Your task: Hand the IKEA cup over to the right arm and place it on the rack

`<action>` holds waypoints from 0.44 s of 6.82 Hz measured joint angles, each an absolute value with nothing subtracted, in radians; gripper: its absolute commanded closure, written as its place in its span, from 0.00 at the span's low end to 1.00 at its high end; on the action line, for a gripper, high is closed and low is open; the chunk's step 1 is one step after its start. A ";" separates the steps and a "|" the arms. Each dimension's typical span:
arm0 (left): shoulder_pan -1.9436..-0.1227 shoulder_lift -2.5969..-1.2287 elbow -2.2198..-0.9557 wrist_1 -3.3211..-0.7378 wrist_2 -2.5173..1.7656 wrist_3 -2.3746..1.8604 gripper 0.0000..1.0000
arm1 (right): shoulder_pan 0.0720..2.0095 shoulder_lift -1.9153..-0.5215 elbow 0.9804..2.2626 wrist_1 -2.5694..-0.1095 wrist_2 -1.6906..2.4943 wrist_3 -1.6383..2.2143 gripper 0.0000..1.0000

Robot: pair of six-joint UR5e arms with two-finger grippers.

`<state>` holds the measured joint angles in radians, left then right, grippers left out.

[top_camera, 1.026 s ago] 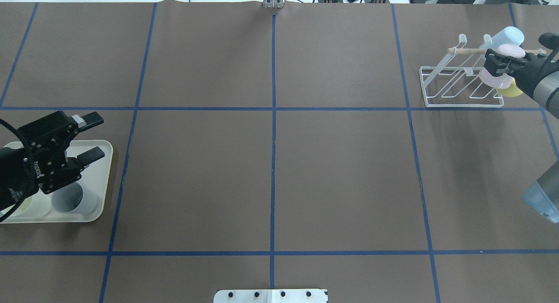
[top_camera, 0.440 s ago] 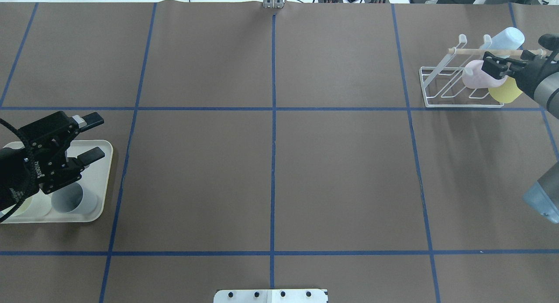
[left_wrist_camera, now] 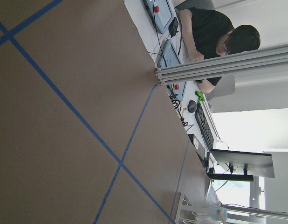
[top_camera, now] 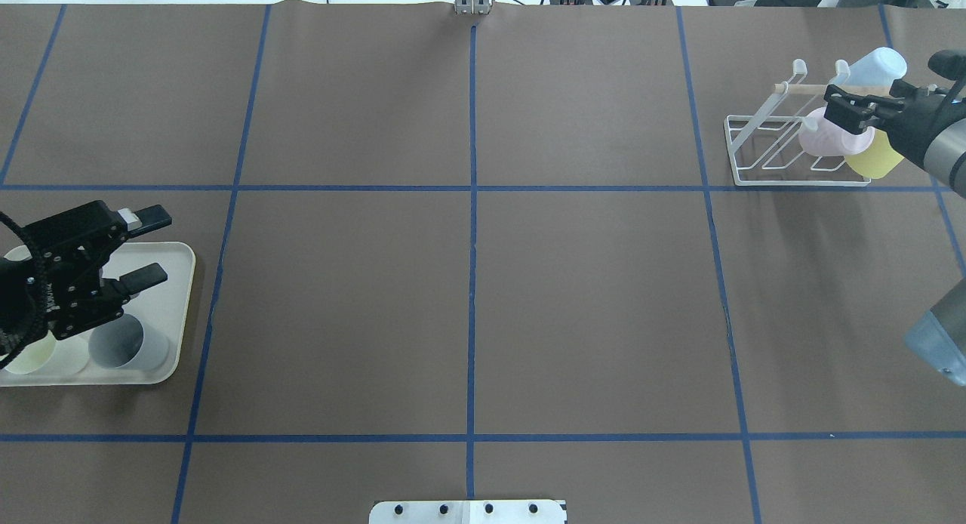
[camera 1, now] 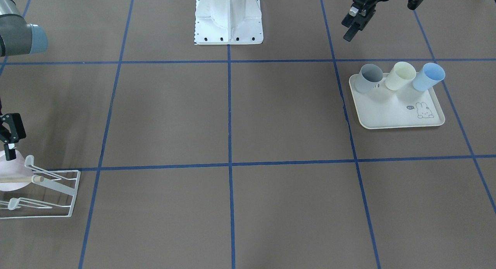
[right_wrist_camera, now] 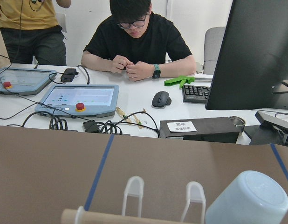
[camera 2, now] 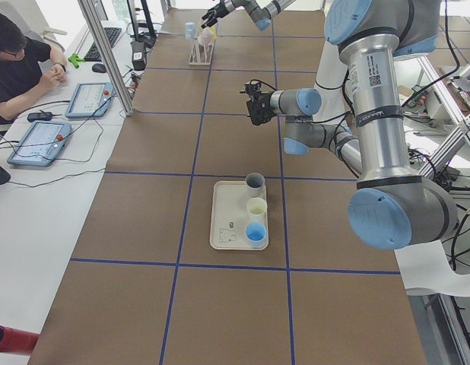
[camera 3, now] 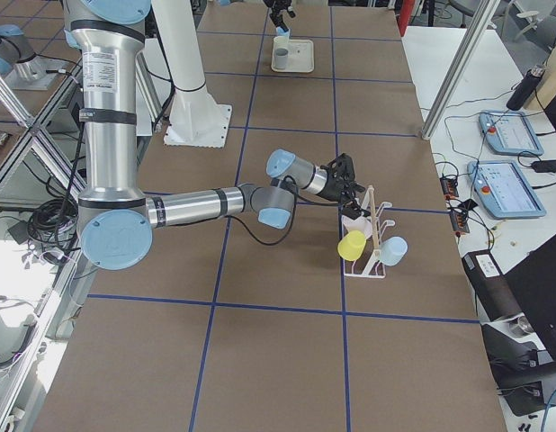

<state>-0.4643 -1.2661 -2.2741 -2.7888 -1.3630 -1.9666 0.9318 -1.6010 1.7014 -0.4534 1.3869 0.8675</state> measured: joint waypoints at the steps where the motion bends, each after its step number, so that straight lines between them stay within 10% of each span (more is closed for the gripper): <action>1: -0.546 -1.224 -2.276 -2.789 -1.476 -1.888 0.00 | 0.941 -1.616 1.741 -0.458 1.435 0.867 0.00; 3: -0.701 -1.072 -2.274 -2.788 -1.719 -1.638 0.00 | 0.973 -1.638 1.837 -0.524 1.544 0.869 0.00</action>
<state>-0.7012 -1.0720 -2.2737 -2.7880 -1.7187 -1.6378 0.9734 -1.6377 1.8372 -0.5244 1.5437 0.8691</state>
